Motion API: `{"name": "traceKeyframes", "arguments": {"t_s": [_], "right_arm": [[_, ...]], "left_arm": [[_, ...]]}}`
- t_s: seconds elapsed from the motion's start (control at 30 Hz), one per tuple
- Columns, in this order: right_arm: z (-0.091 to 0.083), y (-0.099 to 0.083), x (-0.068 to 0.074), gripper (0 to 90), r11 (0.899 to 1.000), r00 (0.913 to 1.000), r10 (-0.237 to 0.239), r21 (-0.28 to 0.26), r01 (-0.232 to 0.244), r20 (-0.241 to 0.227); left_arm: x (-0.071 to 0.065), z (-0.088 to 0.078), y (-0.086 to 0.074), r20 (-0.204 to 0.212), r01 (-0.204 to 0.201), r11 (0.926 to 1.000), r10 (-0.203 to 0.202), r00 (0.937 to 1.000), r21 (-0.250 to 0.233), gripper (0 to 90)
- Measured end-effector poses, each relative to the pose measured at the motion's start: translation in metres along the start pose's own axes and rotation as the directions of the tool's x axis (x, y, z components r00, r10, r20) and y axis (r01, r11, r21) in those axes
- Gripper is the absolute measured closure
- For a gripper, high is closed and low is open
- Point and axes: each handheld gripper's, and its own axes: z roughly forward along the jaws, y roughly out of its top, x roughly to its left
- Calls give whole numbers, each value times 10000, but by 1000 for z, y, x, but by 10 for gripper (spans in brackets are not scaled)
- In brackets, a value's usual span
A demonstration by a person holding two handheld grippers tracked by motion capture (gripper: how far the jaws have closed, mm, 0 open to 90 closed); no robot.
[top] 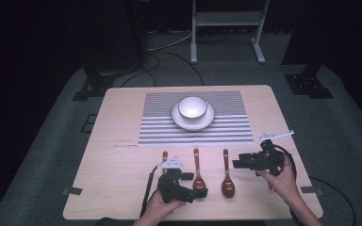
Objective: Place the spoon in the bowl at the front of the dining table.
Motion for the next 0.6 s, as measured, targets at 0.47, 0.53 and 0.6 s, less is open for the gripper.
{"name": "traceKeyframes", "arguments": {"t_s": [0.47,0.53,0.6], "right_arm": [[10,11,4,324,9997,9998,-151,215,154,-144],[11,13,5,323,9995,9997,-188,252,192,-133],[12,15,6,324,9995,9997,-201,258,205,-154]], "left_arm": [[-5,16,-4,692,-239,9950,172,9975,974,56],[-6,19,-5,739,-315,9929,231,9970,1148,56],[-6,20,-6,807,-365,9915,265,9964,1248,56]]}}
